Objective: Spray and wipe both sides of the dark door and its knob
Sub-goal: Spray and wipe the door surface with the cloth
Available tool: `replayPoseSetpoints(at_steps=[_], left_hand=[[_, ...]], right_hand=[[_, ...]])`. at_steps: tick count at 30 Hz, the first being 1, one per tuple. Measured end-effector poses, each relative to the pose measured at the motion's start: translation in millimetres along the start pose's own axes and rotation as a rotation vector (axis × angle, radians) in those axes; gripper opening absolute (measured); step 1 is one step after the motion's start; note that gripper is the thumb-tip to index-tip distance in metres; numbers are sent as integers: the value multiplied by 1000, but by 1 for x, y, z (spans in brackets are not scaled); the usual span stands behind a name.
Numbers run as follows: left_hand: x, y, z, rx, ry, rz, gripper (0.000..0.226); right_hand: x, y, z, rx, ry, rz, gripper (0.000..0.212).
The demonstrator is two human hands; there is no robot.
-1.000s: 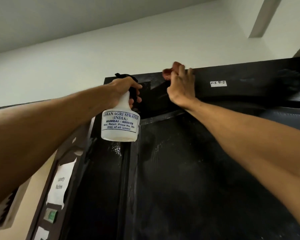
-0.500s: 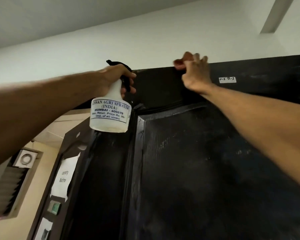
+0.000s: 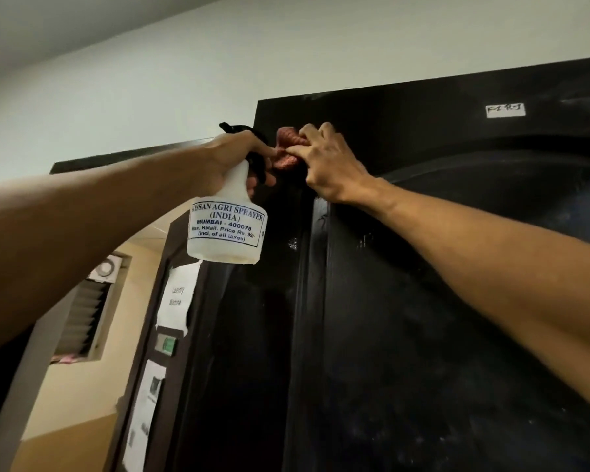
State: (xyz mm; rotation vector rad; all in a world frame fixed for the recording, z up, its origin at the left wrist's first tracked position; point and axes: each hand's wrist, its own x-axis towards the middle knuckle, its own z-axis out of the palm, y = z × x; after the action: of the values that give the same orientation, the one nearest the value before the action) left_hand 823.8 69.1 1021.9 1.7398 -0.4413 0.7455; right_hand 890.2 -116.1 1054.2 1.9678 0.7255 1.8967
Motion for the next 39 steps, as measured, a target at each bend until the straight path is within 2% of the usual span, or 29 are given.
replayPoseSetpoints(at_steps=[3,4,7,9,10,13,14,16,20,22,23,26,27,28,32,34,36,37,39], left_hand=[[-12,-13,-22,2,18,-29,27],[-15,-16,-24,2,10,-31,27],[-33,-34,-42,15,31,-72,22],[-43,-46,-49,43,35,-109,20],[-48,-50,-51,52,34,-117,21],[-57,-57,-53,46,36,-122,27],[-60,-59,-56,32,42,-124,28],[-68,-65,-61,29,46,-125,28],[-82,-81,-67,79,0,-146,25],[-89,-90,-68,80,-32,-178,25],[-94,-95,-68,78,-39,-194,24],[-101,-108,-71,50,-41,-190,22],[-104,-113,-72,34,-31,-190,22],[-106,-116,-73,20,-23,-193,21],[-125,-137,-69,-28,-28,-218,20],[-138,-145,-66,-29,-31,-234,21],[-139,-140,-53,-24,-68,-231,23],[-141,-138,-52,-39,-52,-223,23],[-130,-119,-39,-68,-61,-176,22]], right_hand=[[-6,1,3,-16,50,141,53],[-14,-7,4,-38,49,101,54],[-41,-57,12,14,-75,-226,57],[-48,-69,15,30,-142,-325,59],[-42,-66,12,23,-135,-300,58],[-22,-56,11,35,-73,-38,52],[-22,-62,11,43,-66,-5,52],[-39,-88,17,64,-84,-104,52],[-107,-143,31,145,-192,-487,45],[-111,-144,26,83,-231,-550,47],[-106,-140,23,54,-211,-492,49],[-90,-125,18,73,-126,-163,52],[-96,-129,19,87,-117,-132,52],[-107,-138,22,97,-120,-173,51],[-207,-200,37,155,-262,-615,47],[-240,-218,37,147,-357,-720,47],[-235,-196,28,120,-331,-657,49],[-223,-189,26,149,-261,-594,48],[-190,-139,12,134,-153,-349,50]])
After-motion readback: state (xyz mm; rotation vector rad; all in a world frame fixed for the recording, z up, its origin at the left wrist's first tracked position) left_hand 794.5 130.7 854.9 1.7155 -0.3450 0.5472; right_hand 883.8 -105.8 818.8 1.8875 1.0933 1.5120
